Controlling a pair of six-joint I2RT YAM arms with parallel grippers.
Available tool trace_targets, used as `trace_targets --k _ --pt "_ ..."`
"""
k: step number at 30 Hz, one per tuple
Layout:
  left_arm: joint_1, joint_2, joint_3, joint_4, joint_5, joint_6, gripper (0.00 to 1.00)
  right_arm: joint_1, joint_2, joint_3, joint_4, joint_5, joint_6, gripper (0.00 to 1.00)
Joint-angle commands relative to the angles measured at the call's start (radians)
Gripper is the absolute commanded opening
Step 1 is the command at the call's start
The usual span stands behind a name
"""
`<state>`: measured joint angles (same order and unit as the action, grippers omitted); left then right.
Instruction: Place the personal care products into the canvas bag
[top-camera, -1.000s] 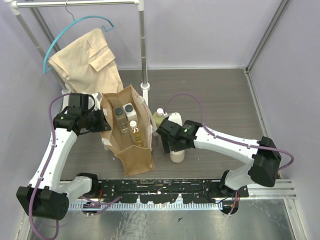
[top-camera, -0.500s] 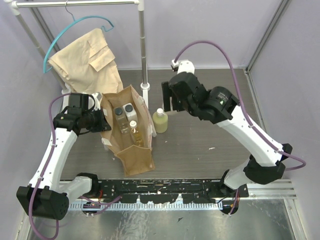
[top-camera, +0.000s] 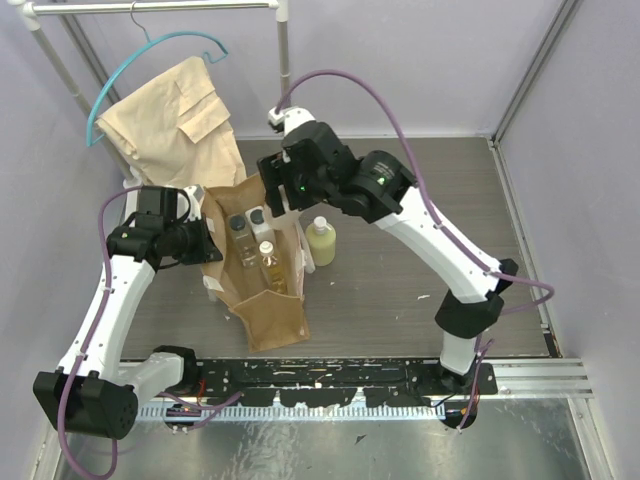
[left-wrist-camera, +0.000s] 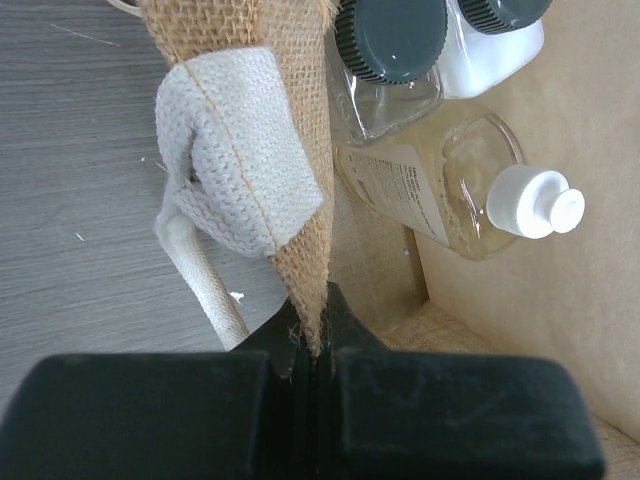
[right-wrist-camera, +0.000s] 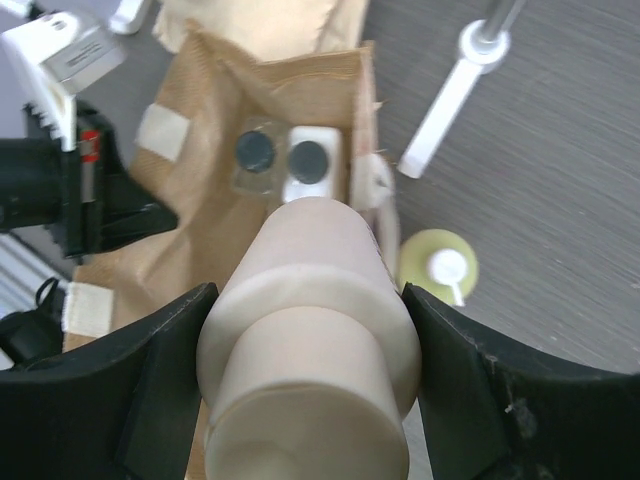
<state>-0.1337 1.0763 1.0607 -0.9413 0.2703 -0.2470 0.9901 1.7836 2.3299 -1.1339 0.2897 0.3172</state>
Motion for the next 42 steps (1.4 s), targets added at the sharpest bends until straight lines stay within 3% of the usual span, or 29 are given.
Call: trace_targets --k 1,9,19,30,42 --pt "-0.003 0.011 0.008 -0.039 -0.012 0.007 0.0 0.057 0.017 0.126 0.163 -0.1 -0.023 0.01" --pt "-0.002 0.003 0.008 -0.041 -0.007 0.006 0.0 0.113 0.116 0.139 0.177 -0.129 0.012 0.01" --pt "-0.003 -0.015 0.011 -0.048 0.002 0.006 0.0 0.133 0.153 -0.005 0.234 -0.127 0.046 0.01" --pt "-0.003 -0.036 0.022 -0.075 0.006 0.005 0.0 0.131 0.264 0.002 0.288 -0.124 0.029 0.01" --pt "-0.003 -0.041 0.027 -0.087 0.003 0.003 0.0 0.11 0.312 -0.12 0.307 -0.006 0.034 0.01"
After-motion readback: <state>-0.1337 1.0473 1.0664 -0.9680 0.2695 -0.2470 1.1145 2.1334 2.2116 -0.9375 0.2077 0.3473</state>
